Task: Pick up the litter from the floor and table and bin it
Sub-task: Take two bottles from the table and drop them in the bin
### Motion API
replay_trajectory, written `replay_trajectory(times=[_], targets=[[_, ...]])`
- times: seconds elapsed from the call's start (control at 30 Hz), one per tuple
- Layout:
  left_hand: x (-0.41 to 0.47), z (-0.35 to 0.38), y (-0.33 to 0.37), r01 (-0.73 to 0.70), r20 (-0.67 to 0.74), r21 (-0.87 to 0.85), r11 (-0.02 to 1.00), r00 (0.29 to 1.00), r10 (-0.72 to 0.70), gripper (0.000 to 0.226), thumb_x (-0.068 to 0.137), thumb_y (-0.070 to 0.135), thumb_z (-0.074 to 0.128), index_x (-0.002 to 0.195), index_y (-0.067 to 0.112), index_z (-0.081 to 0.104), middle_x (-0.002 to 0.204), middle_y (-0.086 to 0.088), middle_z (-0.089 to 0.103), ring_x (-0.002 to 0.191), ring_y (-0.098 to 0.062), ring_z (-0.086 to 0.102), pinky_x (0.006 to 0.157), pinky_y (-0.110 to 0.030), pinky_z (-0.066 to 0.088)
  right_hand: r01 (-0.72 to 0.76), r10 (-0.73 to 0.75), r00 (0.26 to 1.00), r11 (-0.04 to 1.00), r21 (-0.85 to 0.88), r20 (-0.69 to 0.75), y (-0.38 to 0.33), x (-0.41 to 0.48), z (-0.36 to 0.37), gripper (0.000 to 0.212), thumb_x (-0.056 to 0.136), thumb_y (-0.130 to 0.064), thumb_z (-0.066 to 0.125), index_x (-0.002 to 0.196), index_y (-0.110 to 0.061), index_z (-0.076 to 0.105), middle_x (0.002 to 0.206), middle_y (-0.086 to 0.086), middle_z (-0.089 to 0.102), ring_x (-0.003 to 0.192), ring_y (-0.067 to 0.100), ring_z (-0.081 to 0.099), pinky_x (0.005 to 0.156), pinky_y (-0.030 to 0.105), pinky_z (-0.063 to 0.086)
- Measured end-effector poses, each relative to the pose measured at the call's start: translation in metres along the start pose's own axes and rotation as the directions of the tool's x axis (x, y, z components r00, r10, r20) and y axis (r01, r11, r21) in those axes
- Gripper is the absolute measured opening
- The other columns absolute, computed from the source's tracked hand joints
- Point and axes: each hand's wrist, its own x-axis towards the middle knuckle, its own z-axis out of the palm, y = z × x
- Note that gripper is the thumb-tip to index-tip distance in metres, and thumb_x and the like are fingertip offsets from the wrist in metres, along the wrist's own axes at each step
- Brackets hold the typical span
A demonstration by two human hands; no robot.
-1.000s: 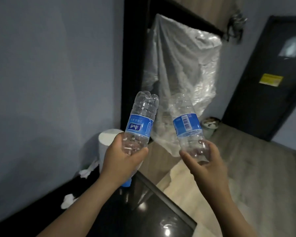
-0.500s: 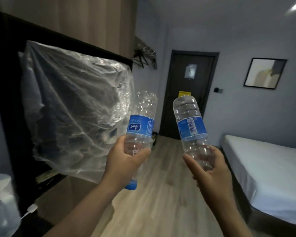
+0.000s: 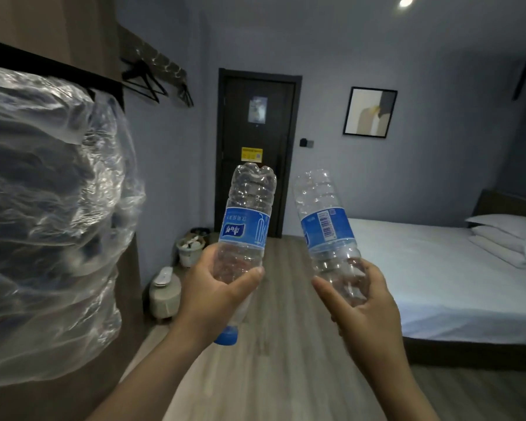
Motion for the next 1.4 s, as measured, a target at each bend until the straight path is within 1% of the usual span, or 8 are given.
replay_trajectory(times=[0.27, 0.53, 0.7, 0.87, 1.0, 1.07, 1.2, 1.4], targets=[[0.124, 0.0, -0.056, 0.002, 0.009, 0.021, 1.0, 1.0, -0.002, 0.043, 0.057, 0.037, 0.075, 0.098, 0.035, 0.06, 0.089, 0.018, 0.072, 0.078, -0.001, 0.069, 0.068, -0.025, 0.052, 0.023, -0.023, 1.0, 0.999, -0.037, -0.008, 0.058, 0.106, 0.063, 0.047, 0.059, -0.064, 0.068, 0.099, -0.06, 0.044, 0.094, -0.045, 0.055, 0.089, -0.014, 0.058, 0.069, 0.019, 0.05], [0.282, -0.027, -0.102, 0.007, -0.058, 0.109, 0.994, 0.998, 0.0, 0.043, 0.057, 0.038, 0.08, 0.096, 0.036, 0.06, 0.086, 0.021, 0.07, 0.075, 0.002, 0.067, 0.071, -0.028, 0.053, 0.034, -0.034, 0.999, 0.999, -0.009, 0.004, 0.106, 0.234, 0.161, 0.045, 0.059, -0.063, 0.071, 0.098, -0.061, 0.048, 0.094, -0.031, 0.062, 0.087, -0.007, 0.063, 0.061, 0.009, 0.05], [0.362, -0.029, -0.141, 0.012, -0.081, 0.154, 0.988, 0.997, 0.0, 0.038, 0.07, 0.023, 0.084, 0.094, 0.037, 0.059, 0.088, 0.014, 0.07, 0.079, 0.0, 0.067, 0.073, -0.029, 0.053, 0.01, -0.01, 1.0, 1.0, 0.0, 0.021, 0.153, 0.303, 0.21, 0.052, 0.058, -0.065, 0.072, 0.104, -0.057, 0.048, 0.099, -0.031, 0.063, 0.087, -0.01, 0.063, 0.06, 0.003, 0.046], [0.453, -0.027, -0.184, 0.01, -0.136, 0.219, 0.976, 0.99, 0.02, 0.041, 0.067, 0.028, 0.085, 0.097, 0.036, 0.058, 0.091, 0.014, 0.069, 0.081, 0.001, 0.065, 0.07, -0.024, 0.051, -0.008, 0.006, 0.999, 1.0, 0.027, 0.04, 0.217, 0.383, 0.262, 0.062, 0.059, -0.062, 0.077, 0.114, -0.047, 0.051, 0.1, -0.023, 0.067, 0.082, -0.002, 0.068, 0.06, 0.011, 0.051], [0.535, -0.02, -0.215, 0.022, -0.19, 0.236, 0.972, 0.981, 0.024, 0.042, 0.065, 0.029, 0.086, 0.099, 0.033, 0.061, 0.093, 0.01, 0.071, 0.084, -0.006, 0.068, 0.075, -0.03, 0.054, -0.003, -0.001, 0.997, 0.999, 0.053, 0.074, 0.26, 0.46, 0.301, 0.059, 0.06, -0.061, 0.075, 0.112, -0.047, 0.051, 0.103, -0.031, 0.063, 0.088, -0.009, 0.064, 0.062, 0.01, 0.049], [0.576, -0.015, -0.229, 0.032, -0.199, 0.269, 0.963, 0.98, 0.023, 0.043, 0.066, 0.029, 0.085, 0.1, 0.033, 0.06, 0.092, 0.012, 0.071, 0.081, -0.001, 0.067, 0.07, -0.024, 0.051, -0.017, 0.011, 0.995, 0.998, 0.062, 0.1, 0.278, 0.5, 0.318, 0.056, 0.061, -0.061, 0.074, 0.11, -0.051, 0.049, 0.103, -0.035, 0.06, 0.09, -0.011, 0.061, 0.066, 0.013, 0.047], [0.647, -0.012, -0.264, 0.06, -0.251, 0.294, 0.954, 0.968, 0.017, 0.039, 0.067, 0.03, 0.083, 0.095, 0.038, 0.058, 0.085, 0.026, 0.068, 0.075, 0.014, 0.062, 0.054, -0.004, 0.042, -0.025, 0.014, 0.988, 0.998, 0.066, 0.153, 0.315, 0.569, 0.355, 0.049, 0.065, -0.056, 0.076, 0.102, -0.062, 0.044, 0.103, -0.043, 0.054, 0.091, -0.018, 0.057, 0.059, 0.008, 0.046], [0.745, -0.022, -0.322, 0.095, -0.304, 0.298, 0.95, 0.953, 0.0, 0.038, 0.066, 0.028, 0.083, 0.093, 0.037, 0.058, 0.083, 0.037, 0.064, 0.073, 0.016, 0.061, 0.052, 0.0, 0.04, -0.073, 0.06, 0.973, 0.996, 0.054, 0.221, 0.371, 0.65, 0.424, 0.047, 0.066, -0.053, 0.078, 0.1, -0.06, 0.046, 0.099, -0.04, 0.058, 0.088, -0.015, 0.06, 0.066, 0.016, 0.046]])
